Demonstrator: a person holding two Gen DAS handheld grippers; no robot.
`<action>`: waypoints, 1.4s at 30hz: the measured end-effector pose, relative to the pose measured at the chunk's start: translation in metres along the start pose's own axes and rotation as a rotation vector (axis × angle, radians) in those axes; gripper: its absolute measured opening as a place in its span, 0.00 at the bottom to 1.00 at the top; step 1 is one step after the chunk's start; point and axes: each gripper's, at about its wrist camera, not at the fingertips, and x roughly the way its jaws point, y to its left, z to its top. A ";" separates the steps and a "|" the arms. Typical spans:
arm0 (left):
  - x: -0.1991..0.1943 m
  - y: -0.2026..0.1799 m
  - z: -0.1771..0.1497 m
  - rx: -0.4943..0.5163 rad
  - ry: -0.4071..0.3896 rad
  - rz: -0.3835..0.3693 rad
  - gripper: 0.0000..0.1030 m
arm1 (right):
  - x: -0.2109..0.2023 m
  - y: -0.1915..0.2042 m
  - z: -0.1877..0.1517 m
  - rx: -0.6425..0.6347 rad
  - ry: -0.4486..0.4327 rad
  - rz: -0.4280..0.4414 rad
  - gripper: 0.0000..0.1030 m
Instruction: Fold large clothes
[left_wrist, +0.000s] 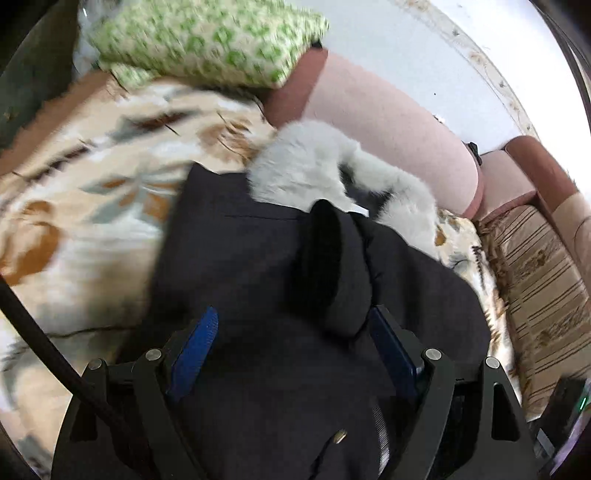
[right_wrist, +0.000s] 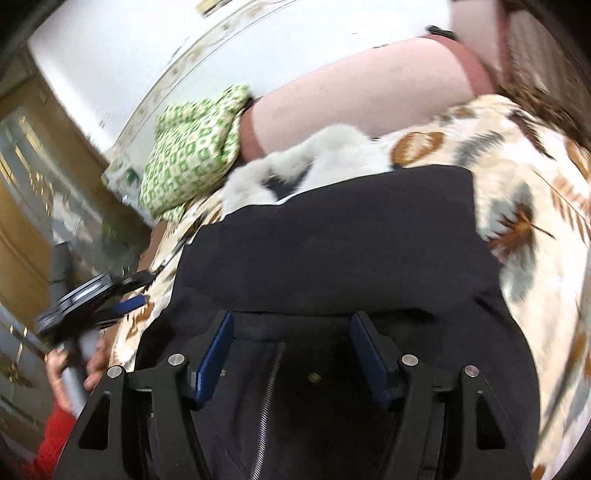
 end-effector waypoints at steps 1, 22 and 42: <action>0.015 -0.003 0.005 -0.009 0.018 -0.019 0.80 | -0.004 -0.005 -0.002 0.012 -0.006 -0.004 0.69; -0.004 0.019 0.017 0.024 -0.021 0.087 0.11 | 0.019 -0.013 0.025 -0.008 -0.033 -0.082 0.69; 0.072 0.029 -0.007 0.104 -0.119 0.294 0.37 | 0.134 -0.057 0.046 -0.065 0.004 -0.332 0.93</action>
